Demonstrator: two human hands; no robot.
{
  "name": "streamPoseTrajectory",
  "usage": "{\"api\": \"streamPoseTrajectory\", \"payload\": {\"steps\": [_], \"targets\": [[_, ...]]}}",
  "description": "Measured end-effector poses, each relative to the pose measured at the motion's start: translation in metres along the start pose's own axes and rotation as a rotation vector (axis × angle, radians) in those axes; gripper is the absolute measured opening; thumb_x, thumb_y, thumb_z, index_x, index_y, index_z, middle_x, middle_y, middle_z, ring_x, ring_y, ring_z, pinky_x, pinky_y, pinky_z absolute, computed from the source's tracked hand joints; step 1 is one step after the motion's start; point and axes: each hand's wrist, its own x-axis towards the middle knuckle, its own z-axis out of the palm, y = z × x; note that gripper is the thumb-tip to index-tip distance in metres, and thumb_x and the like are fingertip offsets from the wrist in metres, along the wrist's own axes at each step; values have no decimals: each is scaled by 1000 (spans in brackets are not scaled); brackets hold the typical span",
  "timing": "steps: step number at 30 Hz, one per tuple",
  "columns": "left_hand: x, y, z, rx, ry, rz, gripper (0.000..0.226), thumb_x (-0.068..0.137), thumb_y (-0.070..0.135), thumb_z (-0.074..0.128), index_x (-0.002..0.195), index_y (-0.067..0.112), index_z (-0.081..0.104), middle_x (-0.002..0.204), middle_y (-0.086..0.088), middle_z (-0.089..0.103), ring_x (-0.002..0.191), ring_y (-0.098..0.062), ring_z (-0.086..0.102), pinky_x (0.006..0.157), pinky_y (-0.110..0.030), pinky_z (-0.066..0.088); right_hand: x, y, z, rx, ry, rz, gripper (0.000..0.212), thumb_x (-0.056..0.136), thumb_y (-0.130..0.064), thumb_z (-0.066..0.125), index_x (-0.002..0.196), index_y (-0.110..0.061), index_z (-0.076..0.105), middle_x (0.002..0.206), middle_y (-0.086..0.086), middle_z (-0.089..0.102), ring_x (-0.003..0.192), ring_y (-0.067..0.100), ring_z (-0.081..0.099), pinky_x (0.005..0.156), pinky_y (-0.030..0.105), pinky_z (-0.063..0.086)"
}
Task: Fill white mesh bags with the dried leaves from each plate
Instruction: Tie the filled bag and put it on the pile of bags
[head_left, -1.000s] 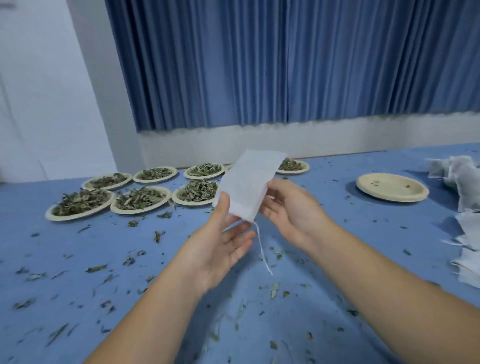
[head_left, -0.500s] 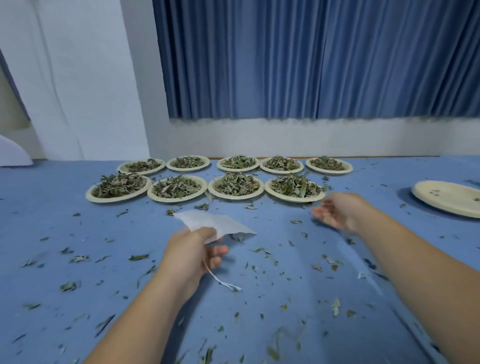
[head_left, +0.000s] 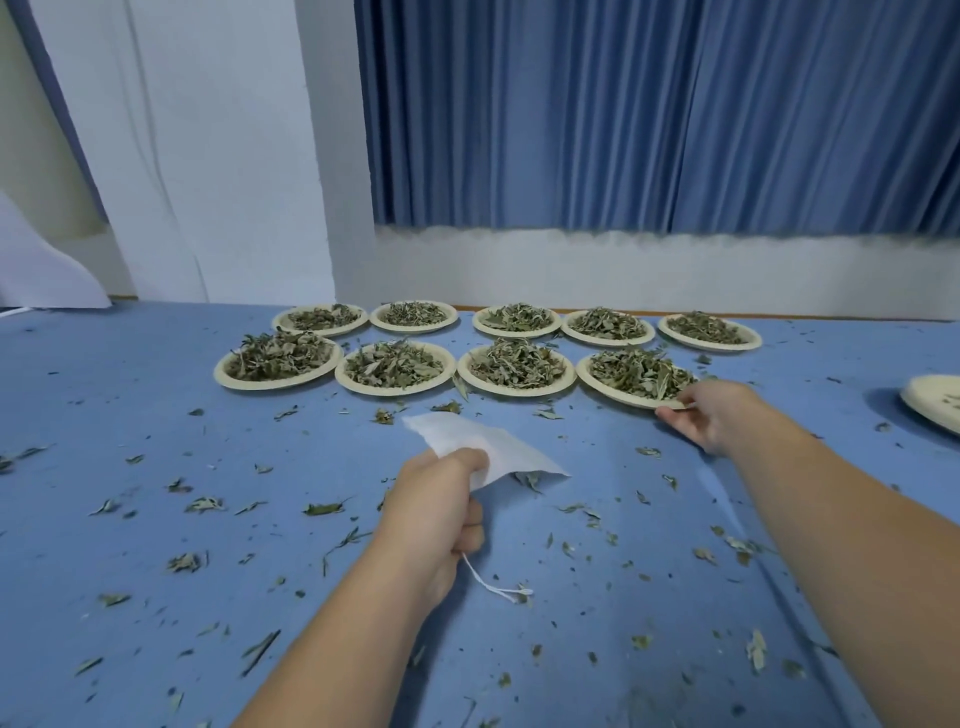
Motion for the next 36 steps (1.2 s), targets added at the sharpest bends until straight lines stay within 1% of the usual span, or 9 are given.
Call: {"api": "streamPoseTrajectory", "payload": {"steps": [2, 7, 14, 18, 22, 27, 30, 32, 36], "targets": [[0, 0, 0, 6, -10, -1, 11, 94, 19, 55, 87, 16, 49, 46, 9, 27, 37, -11, 22, 34, -23, 19, 5, 0, -1, 2, 13, -17, 18, 95, -6, 54, 112, 0, 54, 84, 14, 56, 66, 21, 65, 45, 23, 56], [2, 1, -1, 17, 21, 15, 16, 95, 32, 54, 94, 16, 50, 38, 11, 27, 36, -11, 22, 34, -22, 19, 10, 3, -15, 21, 15, -120, 14, 92, -4, 57, 104, 1, 51, 88, 12, 55, 62, 21, 64, 37, 23, 52], [-2, 9, -2, 54, 98, 77, 20, 97, 37, 50, 106, 19, 50, 37, 10, 24, 34, -10, 22, 34, -22, 20, -26, 17, -54, -50, -132, -208, 10, 88, -3, 61, 81, 2, 56, 66, 14, 53, 40, 18, 61, 37, 19, 48], [-6, 16, -7, 131, 171, 190, 27, 96, 29, 42, 74, 16, 34, 51, 2, 27, 41, -16, 22, 46, -27, 20, -65, 34, -77, -176, -295, -197, 9, 85, -1, 62, 89, 6, 60, 58, 14, 61, 40, 16, 59, 35, 18, 45], [-13, 19, -11, 169, 252, 318, 28, 95, 25, 41, 70, 20, 28, 55, 3, 25, 47, -16, 20, 51, -31, 17, -99, 51, -95, -319, -443, -173, 10, 84, -3, 62, 80, 6, 61, 54, 17, 57, 38, 16, 53, 33, 19, 40], [-21, 16, -15, 465, 326, 574, 43, 98, 31, 44, 62, 18, 26, 54, 4, 23, 54, -18, 23, 57, -32, 21, -122, 64, -107, -538, -566, -146, 13, 84, -6, 64, 74, 0, 60, 55, 21, 57, 34, 16, 46, 33, 19, 36], [-27, 15, -15, 580, 345, 710, 46, 100, 30, 46, 60, 14, 29, 53, 1, 26, 54, -18, 25, 54, -32, 22, -129, 63, -108, -653, -567, -174, 17, 83, -15, 71, 81, 1, 64, 55, 18, 58, 37, 17, 45, 34, 20, 36], [-30, 14, -14, 628, 354, 792, 43, 100, 27, 47, 65, 3, 43, 58, -13, 36, 55, -20, 30, 54, -33, 23, -131, 63, -108, -691, -503, -252, 27, 81, -24, 73, 87, 0, 65, 55, 12, 58, 40, 18, 45, 37, 22, 36], [-33, 12, -13, 750, 378, 939, 35, 99, 24, 51, 79, -3, 61, 73, -17, 57, 65, -28, 47, 58, -38, 35, -132, 66, -104, -695, -306, -566, 15, 84, -27, 72, 93, -16, 69, 76, 11, 66, 52, 16, 53, 43, 22, 41]]}}
